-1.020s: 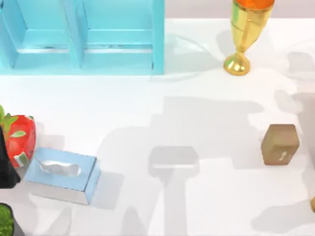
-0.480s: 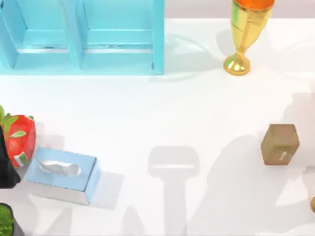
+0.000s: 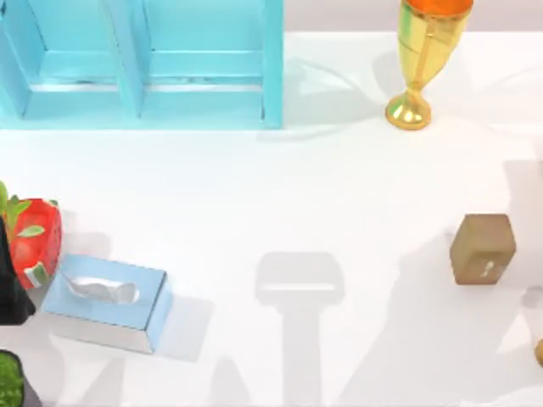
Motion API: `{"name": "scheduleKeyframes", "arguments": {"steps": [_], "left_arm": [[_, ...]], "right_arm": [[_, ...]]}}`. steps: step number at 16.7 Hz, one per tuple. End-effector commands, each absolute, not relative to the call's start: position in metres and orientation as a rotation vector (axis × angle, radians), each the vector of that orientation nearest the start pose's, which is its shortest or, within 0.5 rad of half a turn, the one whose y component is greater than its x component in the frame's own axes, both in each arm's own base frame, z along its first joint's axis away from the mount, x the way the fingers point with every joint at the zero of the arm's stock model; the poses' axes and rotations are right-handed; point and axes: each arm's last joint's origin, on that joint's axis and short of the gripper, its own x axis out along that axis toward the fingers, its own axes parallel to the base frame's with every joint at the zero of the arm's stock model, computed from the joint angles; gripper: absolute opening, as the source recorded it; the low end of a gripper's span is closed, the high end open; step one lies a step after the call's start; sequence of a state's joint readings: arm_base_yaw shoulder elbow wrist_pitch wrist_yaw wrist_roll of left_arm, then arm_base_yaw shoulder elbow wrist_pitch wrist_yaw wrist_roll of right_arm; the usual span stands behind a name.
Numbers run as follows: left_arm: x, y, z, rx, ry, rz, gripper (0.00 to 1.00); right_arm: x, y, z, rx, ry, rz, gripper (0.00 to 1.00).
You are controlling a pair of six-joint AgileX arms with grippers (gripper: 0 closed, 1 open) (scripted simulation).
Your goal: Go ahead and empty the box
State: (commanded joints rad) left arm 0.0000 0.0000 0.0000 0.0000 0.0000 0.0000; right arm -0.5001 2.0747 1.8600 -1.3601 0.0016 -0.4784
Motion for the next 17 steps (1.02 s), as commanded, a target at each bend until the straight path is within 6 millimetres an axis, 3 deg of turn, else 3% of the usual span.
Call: {"name": "scheduleKeyframes", "arguments": {"steps": [8,14,17], "left_arm": [[0.106,-0.001,0.16,0.0,0.0,0.0,1.0],[0.106,-0.001,0.16,0.0,0.0,0.0,1.0],[0.106,-0.001,0.16,0.0,0.0,0.0,1.0]], "right_arm": [[0.358,-0.182,0.169,0.011,1.574,-0.006,1.0],[0.357,-0.183,0.159,0.012,1.573,-0.01,1.0],[0.357,-0.183,0.159,0.012,1.573,-0.01,0.77]]}}
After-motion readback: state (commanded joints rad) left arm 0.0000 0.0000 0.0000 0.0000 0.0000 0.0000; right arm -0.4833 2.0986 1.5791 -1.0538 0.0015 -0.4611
